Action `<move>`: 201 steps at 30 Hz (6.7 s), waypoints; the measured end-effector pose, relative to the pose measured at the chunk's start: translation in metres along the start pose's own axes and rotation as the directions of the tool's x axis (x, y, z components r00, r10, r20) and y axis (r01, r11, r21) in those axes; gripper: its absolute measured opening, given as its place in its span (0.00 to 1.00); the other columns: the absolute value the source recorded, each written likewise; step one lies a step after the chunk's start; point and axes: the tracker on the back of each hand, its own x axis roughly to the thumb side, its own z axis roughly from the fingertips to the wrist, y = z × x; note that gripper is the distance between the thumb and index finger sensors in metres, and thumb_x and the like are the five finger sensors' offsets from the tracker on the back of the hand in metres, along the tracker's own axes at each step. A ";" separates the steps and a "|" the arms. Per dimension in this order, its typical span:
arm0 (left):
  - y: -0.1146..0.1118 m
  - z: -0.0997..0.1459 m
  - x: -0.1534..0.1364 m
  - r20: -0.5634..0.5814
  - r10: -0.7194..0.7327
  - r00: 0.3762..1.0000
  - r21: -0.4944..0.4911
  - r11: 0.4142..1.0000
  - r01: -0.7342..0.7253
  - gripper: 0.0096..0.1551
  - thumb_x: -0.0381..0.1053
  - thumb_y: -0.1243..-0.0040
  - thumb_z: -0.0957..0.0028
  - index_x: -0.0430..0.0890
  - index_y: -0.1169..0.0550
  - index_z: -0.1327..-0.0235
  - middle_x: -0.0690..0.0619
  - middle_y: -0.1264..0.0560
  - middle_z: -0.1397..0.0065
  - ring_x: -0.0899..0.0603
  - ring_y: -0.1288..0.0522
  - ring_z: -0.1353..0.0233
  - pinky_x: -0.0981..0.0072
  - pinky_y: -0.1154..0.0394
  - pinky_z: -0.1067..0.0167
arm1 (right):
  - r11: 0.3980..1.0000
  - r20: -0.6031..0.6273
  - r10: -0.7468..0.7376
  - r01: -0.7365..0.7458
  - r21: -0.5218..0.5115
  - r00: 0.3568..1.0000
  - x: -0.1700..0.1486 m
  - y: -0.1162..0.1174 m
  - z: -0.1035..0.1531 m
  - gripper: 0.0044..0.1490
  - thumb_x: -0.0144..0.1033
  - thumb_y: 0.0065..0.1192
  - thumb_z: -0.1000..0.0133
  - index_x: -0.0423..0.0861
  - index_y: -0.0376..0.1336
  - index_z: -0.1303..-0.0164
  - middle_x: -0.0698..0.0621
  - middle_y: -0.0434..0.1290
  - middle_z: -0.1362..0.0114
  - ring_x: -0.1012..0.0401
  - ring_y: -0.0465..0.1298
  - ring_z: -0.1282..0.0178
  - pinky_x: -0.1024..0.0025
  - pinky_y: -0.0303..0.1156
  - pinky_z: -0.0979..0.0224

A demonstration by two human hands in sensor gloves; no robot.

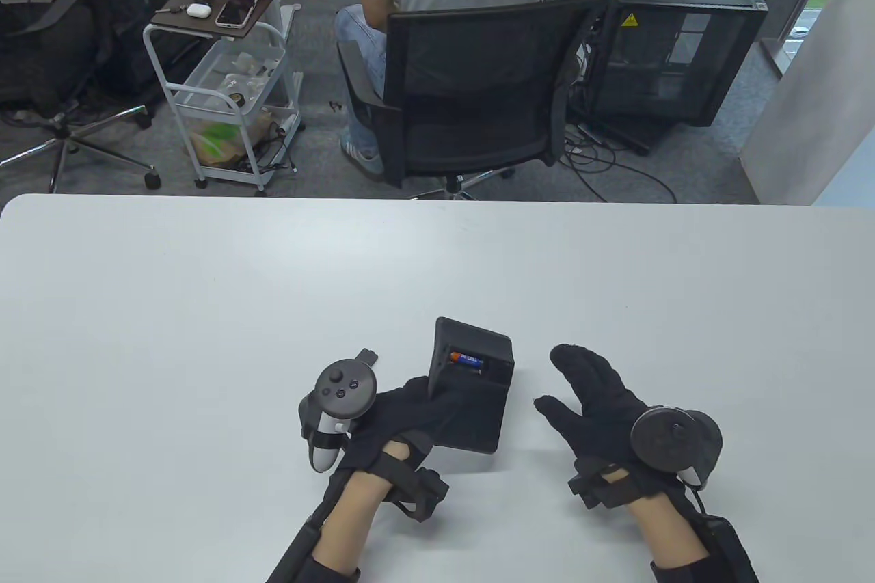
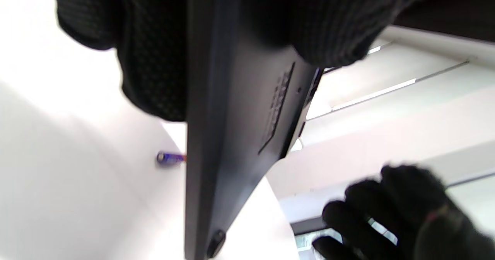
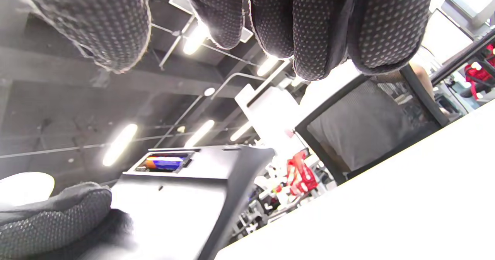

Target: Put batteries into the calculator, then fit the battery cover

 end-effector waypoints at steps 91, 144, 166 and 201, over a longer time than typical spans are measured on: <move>-0.039 0.001 0.005 0.075 -0.089 0.993 -0.074 0.993 0.095 0.34 0.60 0.30 0.54 0.36 0.21 0.47 0.44 0.14 0.51 0.43 0.12 0.57 0.44 0.21 0.44 | 0.998 0.133 -0.009 0.001 0.059 0.991 0.025 0.041 -0.008 0.32 0.28 0.75 0.50 0.36 0.65 0.37 0.32 0.72 0.37 0.46 0.83 0.50 0.42 0.79 0.43; -0.057 0.001 -0.002 0.010 0.014 1.000 -0.222 0.975 -0.012 0.35 0.61 0.31 0.54 0.34 0.21 0.47 0.43 0.14 0.52 0.44 0.11 0.58 0.45 0.20 0.45 | 0.861 0.337 0.493 -0.505 -0.057 0.803 0.065 0.040 0.001 0.27 0.28 0.81 0.55 0.43 0.74 0.44 0.40 0.80 0.44 0.49 0.86 0.56 0.45 0.81 0.42; -0.060 0.005 0.007 0.057 -0.028 0.998 -0.203 0.978 0.039 0.35 0.60 0.31 0.54 0.34 0.22 0.47 0.43 0.15 0.51 0.43 0.12 0.57 0.44 0.20 0.44 | 0.871 0.269 0.491 -0.471 -0.141 0.829 0.062 0.042 0.005 0.26 0.30 0.81 0.54 0.44 0.73 0.45 0.40 0.79 0.45 0.50 0.85 0.58 0.45 0.80 0.44; -0.017 -0.003 -0.013 -0.016 0.175 0.984 -0.042 0.984 -0.175 0.34 0.61 0.32 0.54 0.39 0.23 0.43 0.46 0.15 0.47 0.43 0.12 0.52 0.44 0.23 0.41 | 0.978 0.138 0.204 -0.194 -0.082 0.969 0.027 0.025 0.000 0.47 0.58 0.60 0.47 0.44 0.55 0.24 0.34 0.64 0.26 0.39 0.78 0.41 0.37 0.77 0.42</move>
